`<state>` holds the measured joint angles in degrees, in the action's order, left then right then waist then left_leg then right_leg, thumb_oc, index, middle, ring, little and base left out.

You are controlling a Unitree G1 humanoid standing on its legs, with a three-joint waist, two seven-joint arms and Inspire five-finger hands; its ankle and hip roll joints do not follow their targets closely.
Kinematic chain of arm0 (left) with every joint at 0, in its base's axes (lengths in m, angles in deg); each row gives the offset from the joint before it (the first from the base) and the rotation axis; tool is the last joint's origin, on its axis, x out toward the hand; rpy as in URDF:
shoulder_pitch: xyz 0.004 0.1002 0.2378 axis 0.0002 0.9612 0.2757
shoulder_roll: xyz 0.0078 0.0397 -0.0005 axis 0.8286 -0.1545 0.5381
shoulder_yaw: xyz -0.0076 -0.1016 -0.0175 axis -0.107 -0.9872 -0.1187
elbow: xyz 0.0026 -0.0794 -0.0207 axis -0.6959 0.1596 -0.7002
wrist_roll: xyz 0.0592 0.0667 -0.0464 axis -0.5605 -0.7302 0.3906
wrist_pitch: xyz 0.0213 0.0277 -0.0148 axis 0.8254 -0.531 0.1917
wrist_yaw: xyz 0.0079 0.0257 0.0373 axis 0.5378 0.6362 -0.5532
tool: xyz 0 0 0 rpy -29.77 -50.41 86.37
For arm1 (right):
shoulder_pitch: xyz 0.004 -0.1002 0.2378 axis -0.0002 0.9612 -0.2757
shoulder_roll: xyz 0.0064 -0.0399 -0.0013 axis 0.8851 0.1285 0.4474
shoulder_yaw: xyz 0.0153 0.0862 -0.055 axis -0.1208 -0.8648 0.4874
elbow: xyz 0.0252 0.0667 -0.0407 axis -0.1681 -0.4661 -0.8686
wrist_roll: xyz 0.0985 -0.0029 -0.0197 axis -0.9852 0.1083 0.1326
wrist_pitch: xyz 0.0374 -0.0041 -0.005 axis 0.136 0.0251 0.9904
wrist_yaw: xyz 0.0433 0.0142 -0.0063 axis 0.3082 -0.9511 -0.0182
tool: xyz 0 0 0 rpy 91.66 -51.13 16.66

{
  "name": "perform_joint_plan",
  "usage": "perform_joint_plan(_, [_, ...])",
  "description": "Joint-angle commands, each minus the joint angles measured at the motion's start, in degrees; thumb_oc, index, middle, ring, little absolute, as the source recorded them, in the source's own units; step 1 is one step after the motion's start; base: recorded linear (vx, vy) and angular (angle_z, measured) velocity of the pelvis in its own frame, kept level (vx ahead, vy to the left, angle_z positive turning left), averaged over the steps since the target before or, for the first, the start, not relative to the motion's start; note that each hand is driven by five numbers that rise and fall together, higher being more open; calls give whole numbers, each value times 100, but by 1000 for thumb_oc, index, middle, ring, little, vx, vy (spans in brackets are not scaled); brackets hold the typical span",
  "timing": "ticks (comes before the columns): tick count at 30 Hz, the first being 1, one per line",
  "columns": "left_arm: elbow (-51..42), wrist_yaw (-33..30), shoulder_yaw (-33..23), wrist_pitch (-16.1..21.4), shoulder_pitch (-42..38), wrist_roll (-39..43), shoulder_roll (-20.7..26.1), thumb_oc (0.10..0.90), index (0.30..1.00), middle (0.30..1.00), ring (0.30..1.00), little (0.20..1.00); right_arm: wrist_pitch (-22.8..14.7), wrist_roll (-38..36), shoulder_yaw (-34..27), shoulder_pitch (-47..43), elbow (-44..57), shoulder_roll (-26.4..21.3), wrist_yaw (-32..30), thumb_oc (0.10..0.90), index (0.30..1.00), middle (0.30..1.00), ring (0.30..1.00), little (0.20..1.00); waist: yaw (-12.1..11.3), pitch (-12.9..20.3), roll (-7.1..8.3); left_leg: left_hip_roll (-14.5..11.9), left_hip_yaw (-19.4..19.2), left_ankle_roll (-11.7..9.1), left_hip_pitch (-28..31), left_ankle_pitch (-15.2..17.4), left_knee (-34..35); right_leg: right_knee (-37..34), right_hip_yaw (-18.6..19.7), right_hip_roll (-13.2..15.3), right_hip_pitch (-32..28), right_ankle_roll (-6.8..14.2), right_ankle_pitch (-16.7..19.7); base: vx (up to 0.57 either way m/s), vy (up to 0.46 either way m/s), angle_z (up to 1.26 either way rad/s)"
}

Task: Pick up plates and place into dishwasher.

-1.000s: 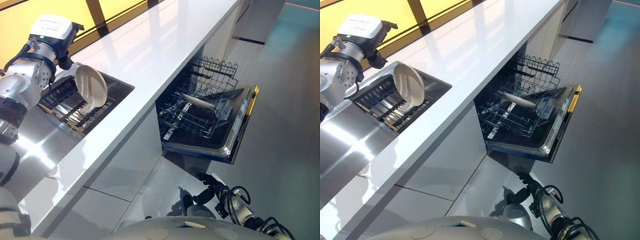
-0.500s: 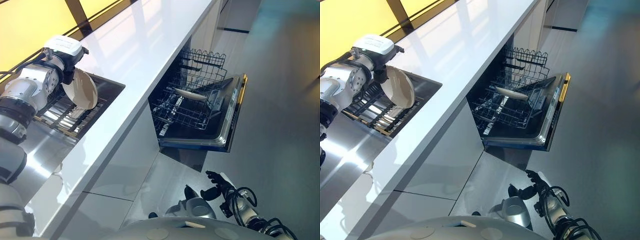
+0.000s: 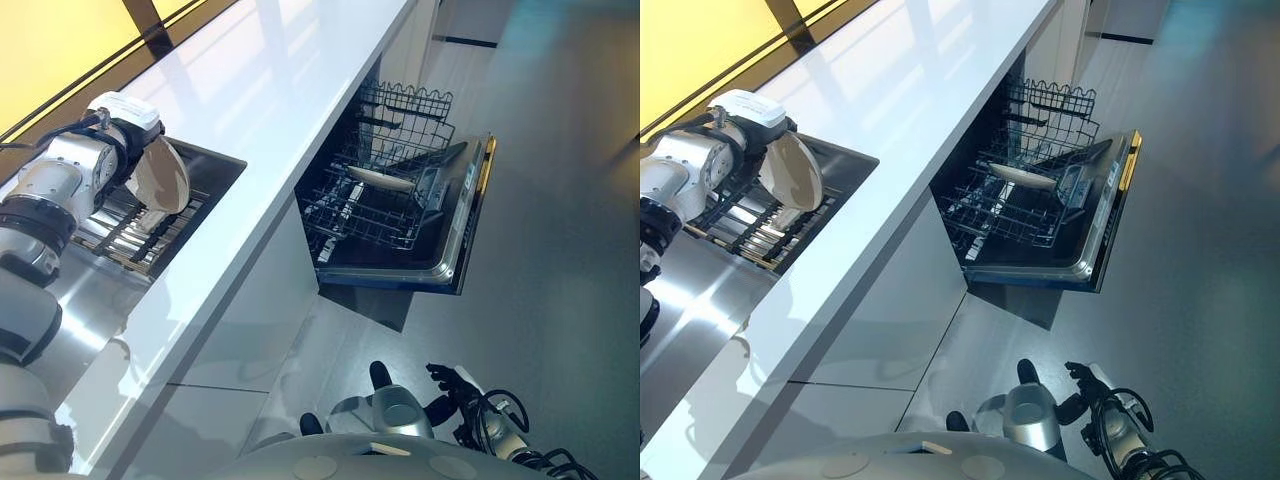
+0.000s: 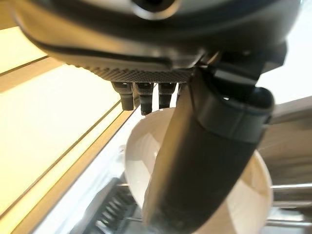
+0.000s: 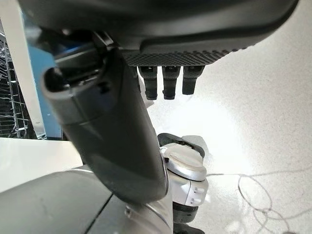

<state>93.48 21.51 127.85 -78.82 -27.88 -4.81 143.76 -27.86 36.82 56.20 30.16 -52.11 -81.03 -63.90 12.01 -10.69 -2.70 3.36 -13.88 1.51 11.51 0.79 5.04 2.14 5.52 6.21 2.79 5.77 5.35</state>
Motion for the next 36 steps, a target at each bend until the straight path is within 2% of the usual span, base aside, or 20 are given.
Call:
perform_joint_plan(1, [430, -581, -63, -180, -1093, -703, 140, 800, 900, 900, 900, 900, -264, 49, 258, 20, 125, -355, -13, 800, 900, 900, 900, 900, 151, 243, -156, 408, 325, 340, -723, 940, -1122, 685, 37, -90, 878, 424, 153, 36, 12, 1])
perform_joint_plan(6, [615, -763, 91, -202, -1084, -1261, 27, 800, 900, 900, 900, 900, -341, 16, 305, 26, 162, -442, 44, 800, 900, 900, 900, 900, 242, 209, -174, 401, 325, 335, -764, 907, -1091, 758, 92, -179, 1017, 397, 149, 30, 8, -7])
perform_joint_plan(7, [638, -770, 104, -264, -1069, -1303, -5, 534, 672, 672, 672, 634, -374, 25, 298, 22, 149, -458, 59, 800, 900, 900, 900, 900, 254, 204, -175, 398, 322, 333, -773, 898, -1080, 765, 98, -190, 1035, 392, 146, 17, 8, -13])
perform_joint_plan(8, [687, -813, 86, -302, -1054, -1344, -38, 416, 571, 571, 571, 516, -380, 21, 317, 8, 154, -480, 68, 800, 900, 900, 900, 900, 267, 192, -184, 398, 328, 328, -784, 880, -1063, 767, 101, -210, 1052, 378, 136, 10, 11, -10])
perform_joint_plan(9, [734, -878, 69, -325, -1020, -1319, -47, 218, 401, 401, 401, 318, -382, 46, 332, 8, 175, -490, 70, 800, 900, 900, 900, 900, 279, 181, -189, 395, 327, 323, -799, 868, -1056, 768, 107, -222, 1066, 372, 127, 2, 12, -8])
perform_joint_plan(10, [768, -946, 56, -334, -1011, -1289, -58, 100, 300, 300, 300, 200, -397, 70, 346, 13, 187, -503, 71, 800, 900, 900, 900, 900, 292, 174, -192, 391, 326, 319, -822, 858, -1061, 774, 115, -235, 1087, 362, 119, -6, 11, -9])
perform_joint_plan(17, [900, -1283, -141, -452, -884, -882, -196, 100, 300, 300, 300, 200, -438, 76, 402, -63, 235, -565, 73, 800, 900, 900, 900, 900, 323, 105, -201, 374, 299, 301, -907, 803, -1025, 760, 129, -289, 1138, 327, 74, -12, -2, -3])
perform_joint_plan(20, [972, -1359, -227, -474, -819, -773, -287, 144, 338, 338, 338, 244, -428, 78, 414, -88, 254, -576, 57, 800, 900, 900, 900, 900, 333, 93, -186, 363, 287, 293, -939, 784, -1020, 770, 121, -307, 1169, 318, 66, -19, -10, -1])
perform_joint_plan(28, [952, -1271, -230, -496, -790, -1061, -338, 127, 324, 324, 324, 227, -465, 109, 402, -164, 250, -577, 73, 800, 900, 900, 900, 900, 305, 40, -188, 327, 318, 268, -930, 745, -949, 721, 39, -334, 1107, 314, -30, -32, -13, 1])
perform_joint_plan(36, [1016, -1055, -105, -427, -876, -1415, -171, 127, 324, 324, 324, 227, -454, 118, 412, -205, 212, -529, 56, 800, 900, 900, 900, 900, 169, 199, -198, 330, 392, 234, -824, 698, -806, 481, -68, -353, 832, 326, -163, -44, -35, 1])
